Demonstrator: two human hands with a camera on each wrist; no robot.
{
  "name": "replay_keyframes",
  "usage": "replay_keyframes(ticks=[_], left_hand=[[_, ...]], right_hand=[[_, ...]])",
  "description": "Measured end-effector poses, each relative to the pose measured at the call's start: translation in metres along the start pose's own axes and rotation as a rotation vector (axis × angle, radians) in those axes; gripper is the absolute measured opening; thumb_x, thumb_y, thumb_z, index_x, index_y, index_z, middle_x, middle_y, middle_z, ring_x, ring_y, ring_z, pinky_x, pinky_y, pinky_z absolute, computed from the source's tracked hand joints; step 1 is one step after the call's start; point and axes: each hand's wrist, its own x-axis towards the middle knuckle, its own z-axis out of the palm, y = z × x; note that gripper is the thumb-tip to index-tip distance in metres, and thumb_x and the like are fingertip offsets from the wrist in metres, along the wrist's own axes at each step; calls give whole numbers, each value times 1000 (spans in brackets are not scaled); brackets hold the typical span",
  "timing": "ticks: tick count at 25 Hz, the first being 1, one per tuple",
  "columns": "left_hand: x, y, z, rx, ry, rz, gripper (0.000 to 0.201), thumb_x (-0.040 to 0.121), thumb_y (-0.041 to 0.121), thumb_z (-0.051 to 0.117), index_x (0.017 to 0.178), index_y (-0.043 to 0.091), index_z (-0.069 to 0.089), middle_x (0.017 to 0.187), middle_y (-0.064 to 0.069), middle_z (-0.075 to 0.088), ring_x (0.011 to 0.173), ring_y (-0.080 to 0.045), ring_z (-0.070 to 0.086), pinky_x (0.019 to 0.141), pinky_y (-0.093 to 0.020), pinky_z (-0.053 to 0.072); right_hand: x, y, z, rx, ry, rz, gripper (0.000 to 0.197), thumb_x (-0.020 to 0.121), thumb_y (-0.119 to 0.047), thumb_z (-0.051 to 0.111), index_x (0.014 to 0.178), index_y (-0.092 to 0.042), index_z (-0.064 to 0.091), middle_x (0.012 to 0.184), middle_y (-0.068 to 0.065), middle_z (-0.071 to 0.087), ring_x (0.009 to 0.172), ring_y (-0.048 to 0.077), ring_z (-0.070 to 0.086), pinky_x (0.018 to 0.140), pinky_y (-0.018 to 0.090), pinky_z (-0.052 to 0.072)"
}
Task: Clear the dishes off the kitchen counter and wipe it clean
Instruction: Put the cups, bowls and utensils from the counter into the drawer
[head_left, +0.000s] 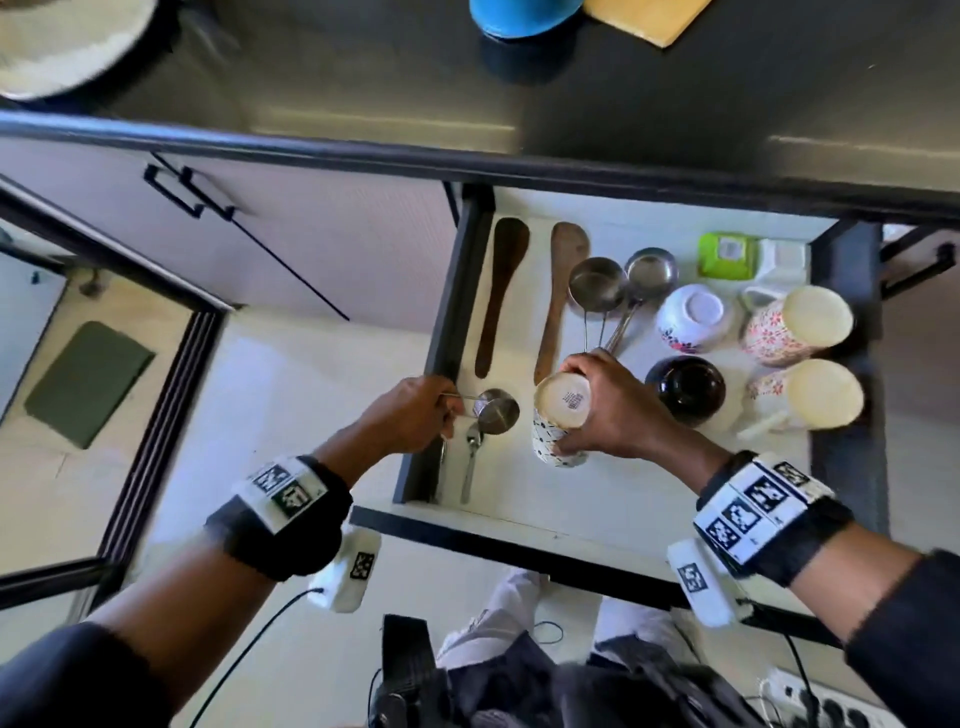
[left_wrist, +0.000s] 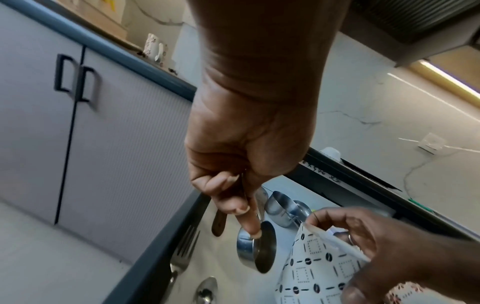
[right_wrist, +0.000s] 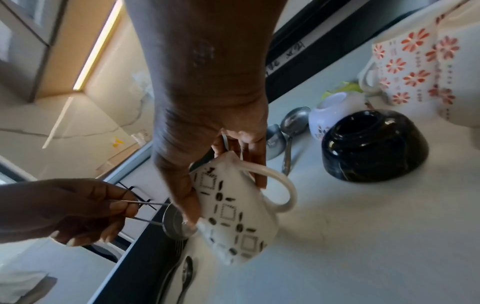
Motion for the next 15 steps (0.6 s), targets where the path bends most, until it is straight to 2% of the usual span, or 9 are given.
replay_keyframes(ticks=[2, 5, 8, 11, 15], left_hand=[[11, -1, 4, -90, -11, -58, 16, 101, 7, 45, 92, 13, 56, 80, -3, 67, 69, -14, 66, 58, -23, 49], [23, -1, 8, -261, -13, -153, 12, 101, 5, 43, 100, 6, 55, 82, -9, 70, 53, -6, 61, 50, -20, 45], [29, -5, 6, -347, -3, -201, 13, 101, 6, 43, 100, 4, 56, 81, -13, 71, 47, -6, 57, 48, -20, 43], [35, -6, 3, -365, -36, -208, 14, 102, 9, 44, 97, 6, 56, 77, -12, 70, 46, -7, 55, 47, -19, 42], [41, -4, 5, -402, -80, -241, 14, 102, 13, 45, 99, 5, 56, 75, -11, 71, 48, -13, 51, 47, -21, 40]], right_hand=[[4, 6, 7, -48, 22, 24, 86, 46, -37, 91, 119, -25, 48, 115, -4, 44, 98, 18, 54, 80, 34, 48], [7, 19, 5, -64, 68, 65, 86, 46, -33, 90, 119, -24, 45, 117, -4, 41, 96, 20, 54, 76, 34, 49], [12, 29, -1, -103, 63, 36, 86, 49, -30, 88, 119, -24, 40, 119, -4, 39, 95, 23, 56, 72, 36, 51], [15, 31, -5, -219, 62, 17, 82, 52, -28, 86, 117, -21, 36, 118, -3, 37, 91, 25, 57, 60, 33, 46], [15, 32, -6, -251, 101, 71, 92, 45, -42, 92, 111, -20, 31, 113, 0, 39, 91, 26, 56, 60, 30, 42]])
